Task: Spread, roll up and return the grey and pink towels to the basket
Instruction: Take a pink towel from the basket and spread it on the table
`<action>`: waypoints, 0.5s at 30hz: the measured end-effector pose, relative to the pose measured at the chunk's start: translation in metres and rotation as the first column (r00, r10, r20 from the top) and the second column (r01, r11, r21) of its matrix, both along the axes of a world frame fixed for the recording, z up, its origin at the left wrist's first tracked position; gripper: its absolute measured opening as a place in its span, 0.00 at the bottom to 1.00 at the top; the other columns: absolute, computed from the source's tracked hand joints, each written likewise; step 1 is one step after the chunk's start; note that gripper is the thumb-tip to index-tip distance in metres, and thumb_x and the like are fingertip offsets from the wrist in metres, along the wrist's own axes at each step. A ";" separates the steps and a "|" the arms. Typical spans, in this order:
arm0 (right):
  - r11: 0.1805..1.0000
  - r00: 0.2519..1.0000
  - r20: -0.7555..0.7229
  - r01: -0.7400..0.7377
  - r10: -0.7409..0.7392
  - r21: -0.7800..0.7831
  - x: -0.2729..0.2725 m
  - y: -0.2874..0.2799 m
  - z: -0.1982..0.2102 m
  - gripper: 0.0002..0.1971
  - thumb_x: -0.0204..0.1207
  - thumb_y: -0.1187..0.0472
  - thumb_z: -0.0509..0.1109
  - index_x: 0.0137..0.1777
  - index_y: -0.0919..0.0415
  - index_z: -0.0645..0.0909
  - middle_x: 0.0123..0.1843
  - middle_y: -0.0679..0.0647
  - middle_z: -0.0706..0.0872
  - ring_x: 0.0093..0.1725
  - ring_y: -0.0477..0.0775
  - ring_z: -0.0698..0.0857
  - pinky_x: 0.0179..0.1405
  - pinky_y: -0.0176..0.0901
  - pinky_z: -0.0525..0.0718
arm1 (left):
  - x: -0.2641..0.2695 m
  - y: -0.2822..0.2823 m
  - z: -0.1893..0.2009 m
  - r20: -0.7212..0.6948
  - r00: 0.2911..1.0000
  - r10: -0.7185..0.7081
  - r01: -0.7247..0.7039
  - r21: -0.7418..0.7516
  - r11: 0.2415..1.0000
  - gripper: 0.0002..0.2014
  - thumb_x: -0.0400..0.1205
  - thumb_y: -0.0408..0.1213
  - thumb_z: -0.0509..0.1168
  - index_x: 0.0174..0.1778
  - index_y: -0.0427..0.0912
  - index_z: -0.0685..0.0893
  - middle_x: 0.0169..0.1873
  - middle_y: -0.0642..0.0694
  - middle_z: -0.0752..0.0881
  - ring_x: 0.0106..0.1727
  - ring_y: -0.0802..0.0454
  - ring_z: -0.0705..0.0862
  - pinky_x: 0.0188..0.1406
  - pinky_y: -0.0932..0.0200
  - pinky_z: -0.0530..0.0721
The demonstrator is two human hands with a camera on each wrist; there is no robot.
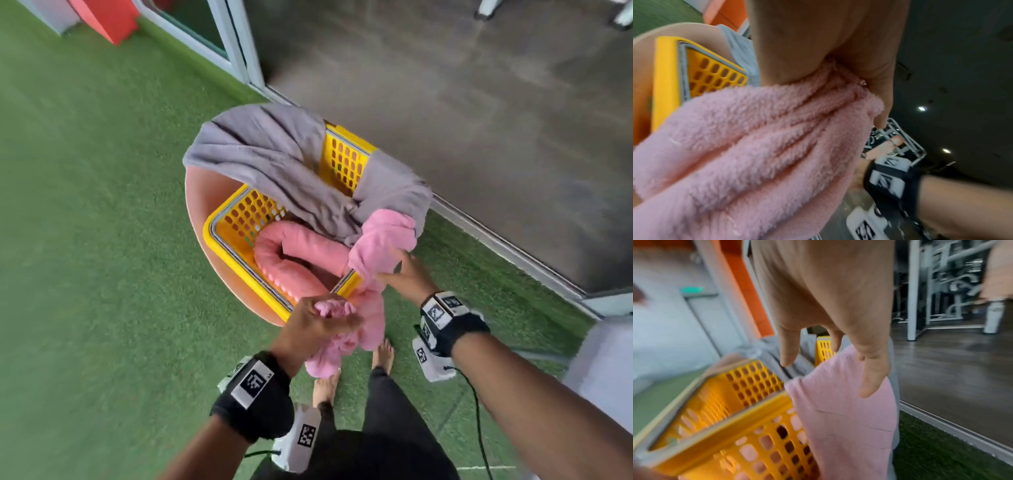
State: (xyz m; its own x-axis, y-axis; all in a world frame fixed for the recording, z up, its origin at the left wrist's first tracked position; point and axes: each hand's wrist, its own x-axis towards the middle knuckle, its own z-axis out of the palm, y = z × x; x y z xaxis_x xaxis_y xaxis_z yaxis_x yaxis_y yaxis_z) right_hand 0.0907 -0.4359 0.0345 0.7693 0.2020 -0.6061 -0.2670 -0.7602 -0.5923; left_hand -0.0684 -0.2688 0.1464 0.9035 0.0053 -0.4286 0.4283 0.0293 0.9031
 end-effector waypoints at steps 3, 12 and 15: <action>0.990 0.993 0.076 -0.081 0.091 -0.119 0.030 0.019 -0.029 0.58 0.52 0.39 0.81 0.83 0.50 0.58 0.84 0.63 0.53 0.79 0.71 0.63 0.74 0.58 0.71 | -0.005 -0.008 -0.009 -0.034 0.999 0.032 -0.030 0.036 0.999 0.06 0.78 0.31 0.73 0.41 0.48 0.88 0.34 0.52 0.90 0.34 0.54 0.88 0.35 0.62 0.87; 0.972 0.957 0.277 -0.017 0.084 -0.236 0.068 0.034 -0.064 0.22 0.72 0.64 0.73 0.67 0.62 0.78 0.71 0.70 0.72 0.61 0.71 0.81 0.57 0.54 0.80 | -0.012 -0.017 -0.025 -0.133 0.980 0.151 -0.147 0.037 0.988 0.04 0.77 0.34 0.74 0.40 0.48 0.87 0.33 0.57 0.89 0.33 0.59 0.86 0.36 0.63 0.87; 0.981 0.929 0.355 -0.040 0.107 -0.192 0.074 0.032 -0.052 0.15 0.67 0.69 0.69 0.54 0.72 0.85 0.56 0.74 0.85 0.54 0.74 0.84 0.50 0.54 0.79 | -0.010 -0.018 -0.025 -0.114 0.983 0.145 -0.148 -0.012 0.989 0.07 0.76 0.32 0.74 0.41 0.51 0.87 0.35 0.58 0.90 0.36 0.60 0.87 0.37 0.64 0.86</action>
